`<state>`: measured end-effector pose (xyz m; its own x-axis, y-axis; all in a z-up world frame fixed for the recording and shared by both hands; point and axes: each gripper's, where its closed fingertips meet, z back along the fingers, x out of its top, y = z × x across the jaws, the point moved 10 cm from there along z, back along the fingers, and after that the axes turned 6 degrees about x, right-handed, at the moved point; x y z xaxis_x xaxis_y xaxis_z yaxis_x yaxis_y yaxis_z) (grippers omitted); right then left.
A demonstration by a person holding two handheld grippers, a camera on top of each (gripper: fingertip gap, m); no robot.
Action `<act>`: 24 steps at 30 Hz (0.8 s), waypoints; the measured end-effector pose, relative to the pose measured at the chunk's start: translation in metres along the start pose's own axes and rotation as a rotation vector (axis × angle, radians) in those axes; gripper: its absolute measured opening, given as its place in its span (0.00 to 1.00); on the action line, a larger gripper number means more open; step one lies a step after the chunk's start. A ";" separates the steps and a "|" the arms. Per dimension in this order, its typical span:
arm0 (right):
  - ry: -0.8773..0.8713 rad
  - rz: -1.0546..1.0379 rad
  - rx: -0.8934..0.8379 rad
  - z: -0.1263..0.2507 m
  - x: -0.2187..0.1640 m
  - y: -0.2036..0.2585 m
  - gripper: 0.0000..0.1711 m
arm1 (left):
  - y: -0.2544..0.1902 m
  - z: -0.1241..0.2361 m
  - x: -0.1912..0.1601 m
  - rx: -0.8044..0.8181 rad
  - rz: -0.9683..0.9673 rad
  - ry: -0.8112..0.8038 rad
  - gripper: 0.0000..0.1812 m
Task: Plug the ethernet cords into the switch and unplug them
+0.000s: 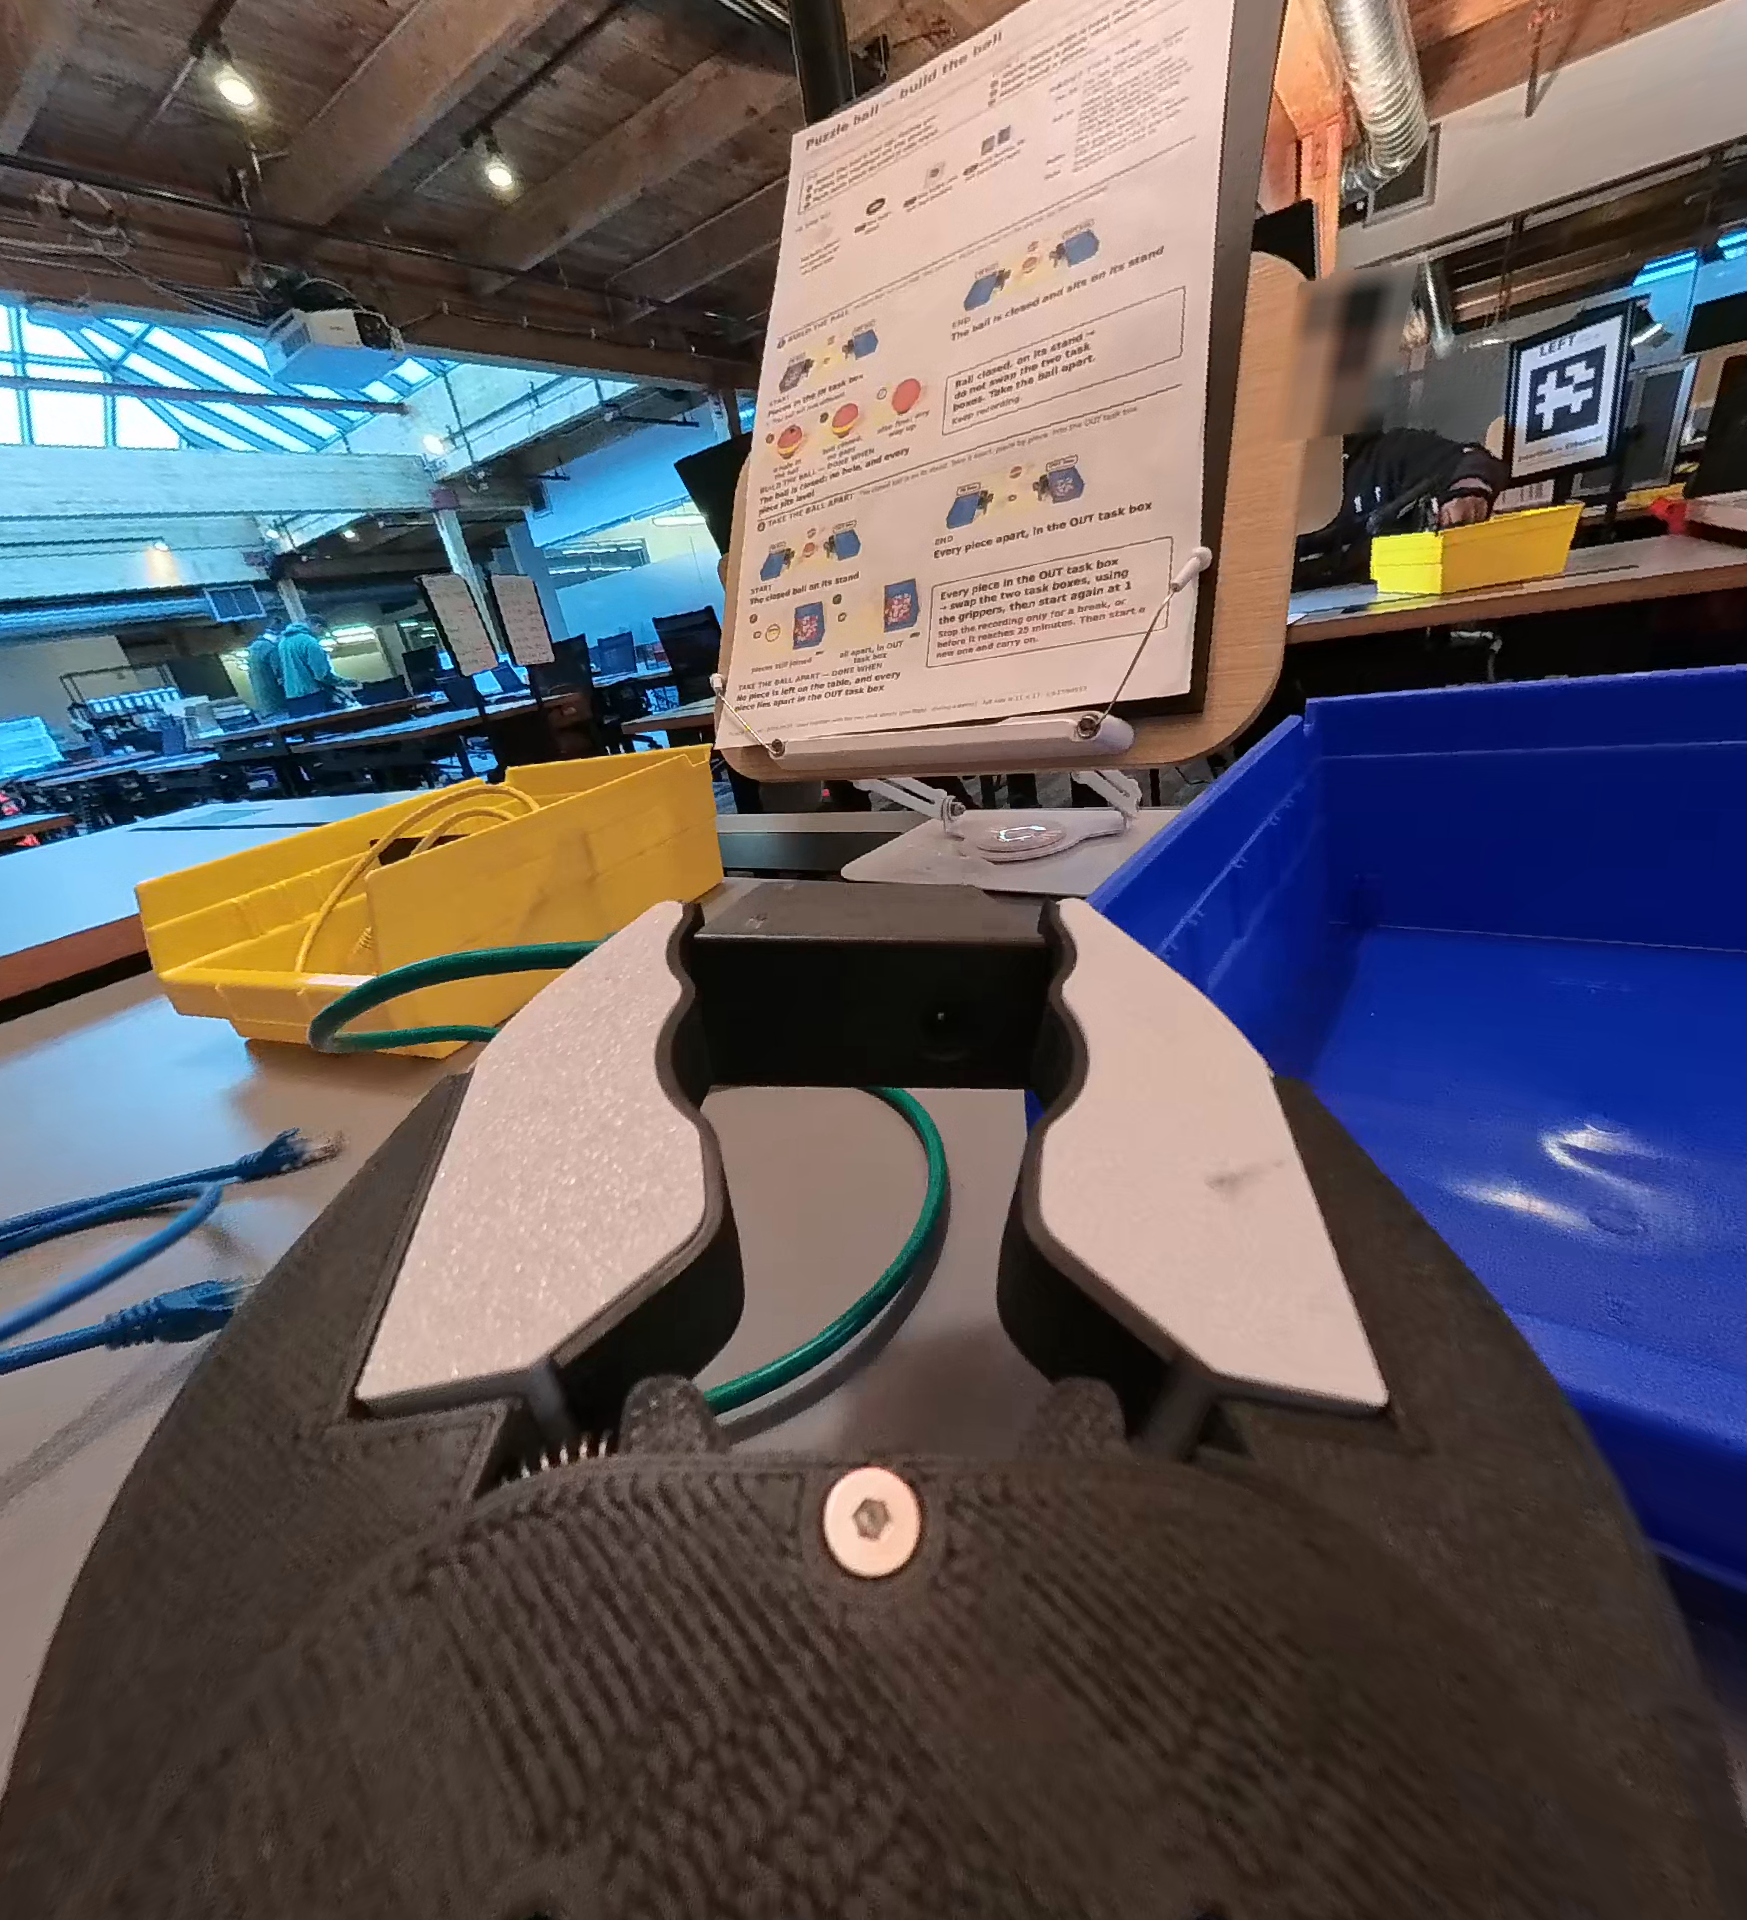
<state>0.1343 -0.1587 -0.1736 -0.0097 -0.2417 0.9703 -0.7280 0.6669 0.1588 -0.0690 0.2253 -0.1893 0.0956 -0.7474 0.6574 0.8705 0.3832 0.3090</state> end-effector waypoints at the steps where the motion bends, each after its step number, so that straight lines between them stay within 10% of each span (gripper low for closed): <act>1: 0.001 -0.001 0.002 0.000 0.000 0.000 0.36 | 0.000 -0.001 -0.002 -0.012 0.007 0.019 0.05; 13: 0.002 -0.016 0.010 0.000 0.000 -0.001 0.36 | 0.015 0.025 0.049 -0.031 0.064 -0.322 0.03; 19: -0.005 -0.017 0.007 0.000 0.000 -0.002 0.36 | 0.010 0.007 0.047 -0.053 0.005 -0.231 0.03; 24: -0.022 -0.048 0.003 0.002 0.000 -0.005 0.36 | 0.035 0.039 0.076 -0.013 0.407 -0.578 0.03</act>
<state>0.1362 -0.1636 -0.1744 0.0100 -0.2885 0.9574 -0.7300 0.6523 0.2042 -0.0502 0.2030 -0.1015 0.1461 -0.1366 0.9798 0.8261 0.5618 -0.0448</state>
